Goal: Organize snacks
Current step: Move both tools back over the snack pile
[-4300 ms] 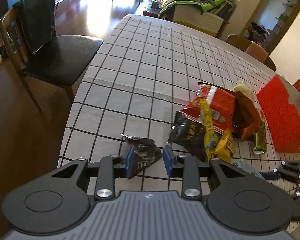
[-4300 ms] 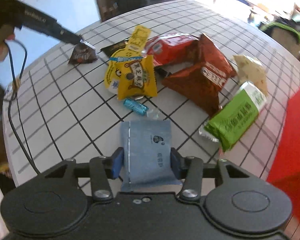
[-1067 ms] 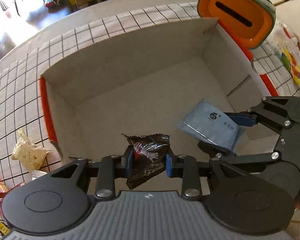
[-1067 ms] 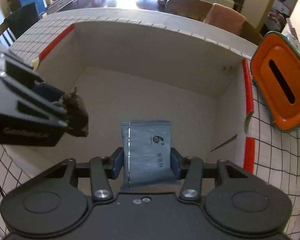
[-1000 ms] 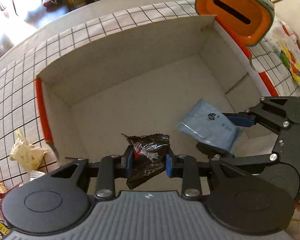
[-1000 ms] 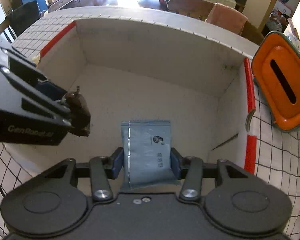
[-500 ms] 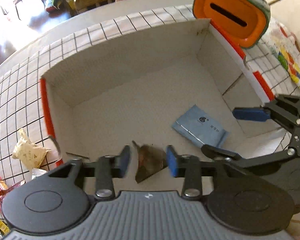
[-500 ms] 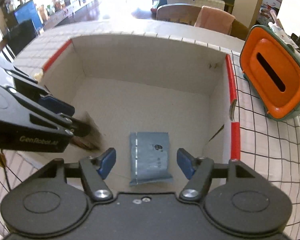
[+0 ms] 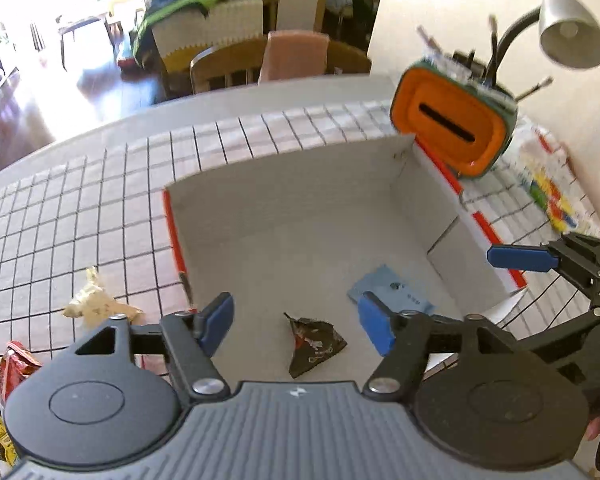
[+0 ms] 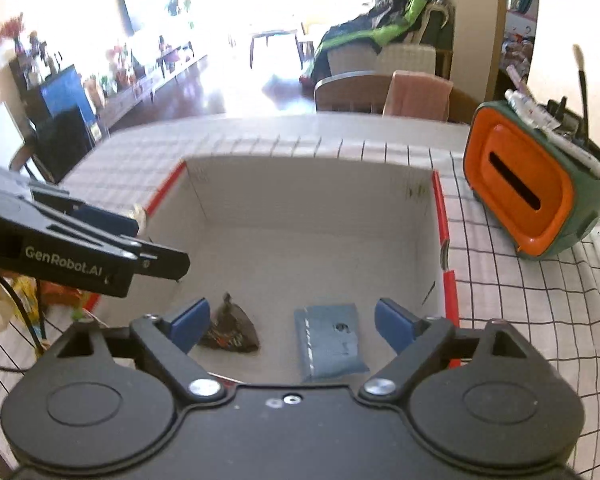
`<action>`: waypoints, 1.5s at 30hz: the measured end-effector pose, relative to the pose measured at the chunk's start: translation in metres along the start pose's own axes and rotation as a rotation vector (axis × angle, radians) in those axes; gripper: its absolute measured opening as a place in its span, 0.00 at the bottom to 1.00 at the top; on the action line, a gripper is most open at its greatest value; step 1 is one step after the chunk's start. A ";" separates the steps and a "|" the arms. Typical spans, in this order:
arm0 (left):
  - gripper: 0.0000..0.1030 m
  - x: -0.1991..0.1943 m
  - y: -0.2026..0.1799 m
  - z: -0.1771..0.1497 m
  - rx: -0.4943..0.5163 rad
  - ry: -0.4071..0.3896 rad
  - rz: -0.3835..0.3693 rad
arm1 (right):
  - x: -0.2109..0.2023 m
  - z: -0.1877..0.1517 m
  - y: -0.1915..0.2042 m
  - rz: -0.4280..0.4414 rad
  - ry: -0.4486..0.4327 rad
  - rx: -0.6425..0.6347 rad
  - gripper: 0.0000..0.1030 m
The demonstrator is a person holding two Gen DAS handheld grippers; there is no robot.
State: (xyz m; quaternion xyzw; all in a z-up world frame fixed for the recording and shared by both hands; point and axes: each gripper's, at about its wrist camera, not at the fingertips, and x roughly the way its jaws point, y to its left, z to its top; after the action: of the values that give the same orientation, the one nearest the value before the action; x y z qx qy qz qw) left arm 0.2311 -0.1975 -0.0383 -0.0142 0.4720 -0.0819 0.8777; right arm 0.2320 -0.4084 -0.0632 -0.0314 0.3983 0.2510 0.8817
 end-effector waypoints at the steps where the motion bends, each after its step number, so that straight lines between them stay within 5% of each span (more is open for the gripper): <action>1: 0.73 -0.004 0.002 -0.001 -0.008 -0.018 0.005 | -0.003 0.000 0.000 0.007 -0.018 0.009 0.96; 12: 0.77 -0.057 0.023 -0.026 -0.033 -0.172 0.060 | -0.029 0.001 0.028 0.072 -0.138 0.031 1.00; 24: 0.91 -0.106 0.072 -0.065 -0.064 -0.267 0.041 | -0.025 0.010 0.081 0.115 -0.154 0.008 1.00; 37: 0.91 -0.114 0.180 -0.116 -0.130 -0.204 0.093 | 0.020 0.008 0.160 0.149 -0.071 -0.018 1.00; 45: 0.91 -0.103 0.237 -0.151 -0.130 -0.138 0.103 | 0.063 -0.008 0.210 0.064 0.007 -0.094 1.00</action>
State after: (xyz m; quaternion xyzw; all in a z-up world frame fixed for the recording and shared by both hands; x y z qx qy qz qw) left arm 0.0811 0.0598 -0.0607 -0.0523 0.4148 -0.0046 0.9084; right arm 0.1630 -0.2007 -0.0839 -0.0607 0.3898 0.2975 0.8694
